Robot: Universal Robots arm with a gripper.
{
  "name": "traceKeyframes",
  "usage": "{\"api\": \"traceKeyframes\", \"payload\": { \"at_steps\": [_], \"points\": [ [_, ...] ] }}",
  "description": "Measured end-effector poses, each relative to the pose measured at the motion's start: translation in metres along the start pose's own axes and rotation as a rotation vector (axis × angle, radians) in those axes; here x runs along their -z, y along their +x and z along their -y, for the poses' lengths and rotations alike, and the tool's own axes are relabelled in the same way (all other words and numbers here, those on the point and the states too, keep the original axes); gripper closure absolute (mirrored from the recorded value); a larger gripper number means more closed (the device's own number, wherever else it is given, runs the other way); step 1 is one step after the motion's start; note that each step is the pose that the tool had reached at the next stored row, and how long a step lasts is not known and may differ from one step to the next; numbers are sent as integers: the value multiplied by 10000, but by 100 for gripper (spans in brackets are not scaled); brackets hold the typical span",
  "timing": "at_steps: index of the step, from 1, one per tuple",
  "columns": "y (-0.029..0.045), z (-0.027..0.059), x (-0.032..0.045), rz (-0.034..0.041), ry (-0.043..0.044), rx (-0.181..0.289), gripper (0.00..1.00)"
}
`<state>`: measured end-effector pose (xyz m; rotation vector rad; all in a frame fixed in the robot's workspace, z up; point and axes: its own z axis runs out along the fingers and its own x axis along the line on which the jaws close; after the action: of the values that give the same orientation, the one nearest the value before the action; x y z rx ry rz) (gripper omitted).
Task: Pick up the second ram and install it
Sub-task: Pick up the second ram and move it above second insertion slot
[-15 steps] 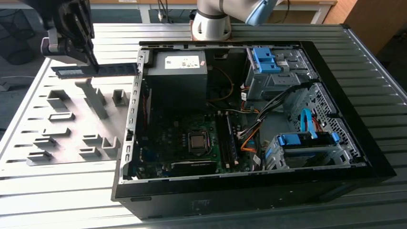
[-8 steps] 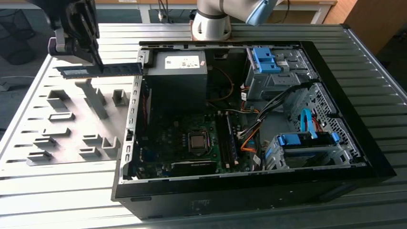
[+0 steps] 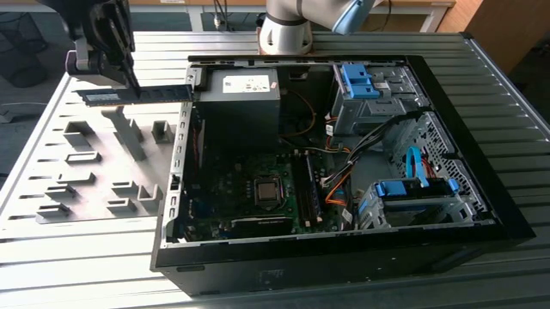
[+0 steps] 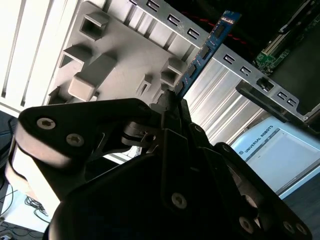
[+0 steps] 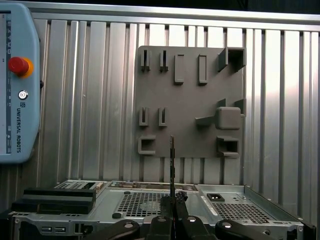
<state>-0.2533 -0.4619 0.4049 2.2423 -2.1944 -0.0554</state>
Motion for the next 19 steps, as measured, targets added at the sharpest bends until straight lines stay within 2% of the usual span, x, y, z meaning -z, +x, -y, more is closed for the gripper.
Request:
{"api": "traceKeyframes", "payload": {
  "at_steps": [4, 12, 19],
  "points": [
    [1, 33, 1, -1, -1, 0, 86],
    [5, 217, 6, -1, -1, 0, 86],
    [7, 341, 9, 0, 0, 0, 86]
  ]
}}
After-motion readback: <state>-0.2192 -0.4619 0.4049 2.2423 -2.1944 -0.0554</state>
